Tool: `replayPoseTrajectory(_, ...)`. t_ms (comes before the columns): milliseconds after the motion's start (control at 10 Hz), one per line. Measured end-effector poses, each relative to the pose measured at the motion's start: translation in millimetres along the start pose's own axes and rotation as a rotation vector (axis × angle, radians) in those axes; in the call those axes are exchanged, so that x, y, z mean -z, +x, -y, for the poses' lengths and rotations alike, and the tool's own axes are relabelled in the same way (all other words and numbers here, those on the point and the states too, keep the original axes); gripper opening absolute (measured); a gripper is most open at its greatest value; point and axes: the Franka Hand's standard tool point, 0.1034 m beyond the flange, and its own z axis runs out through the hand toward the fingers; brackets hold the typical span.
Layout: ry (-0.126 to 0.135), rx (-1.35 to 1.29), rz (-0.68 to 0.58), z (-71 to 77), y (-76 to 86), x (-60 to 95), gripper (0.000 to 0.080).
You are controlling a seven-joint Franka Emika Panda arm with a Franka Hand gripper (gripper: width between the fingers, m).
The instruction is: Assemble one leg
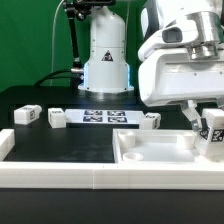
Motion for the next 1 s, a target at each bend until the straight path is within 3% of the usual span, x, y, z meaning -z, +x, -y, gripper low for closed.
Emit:
replayPoseTrajectory(100,0.000,0.000,0.000,0.0,0.0,0.0,0.0384)
replayPoseTrajectory(200,0.000,0.000,0.000,0.0,0.0,0.0,0.0584)
replayPoseTrajectory(500,0.000,0.000,0.000,0.0,0.0,0.0,0.0646)
replayPoseTrajectory(800,-0.001,0.001,0.001,-1.0,0.2,0.4,0.0649)
replayPoseTrajectory(1000,-0.010,0.002,-0.003,-9.2,6.9,8.1,0.0649)
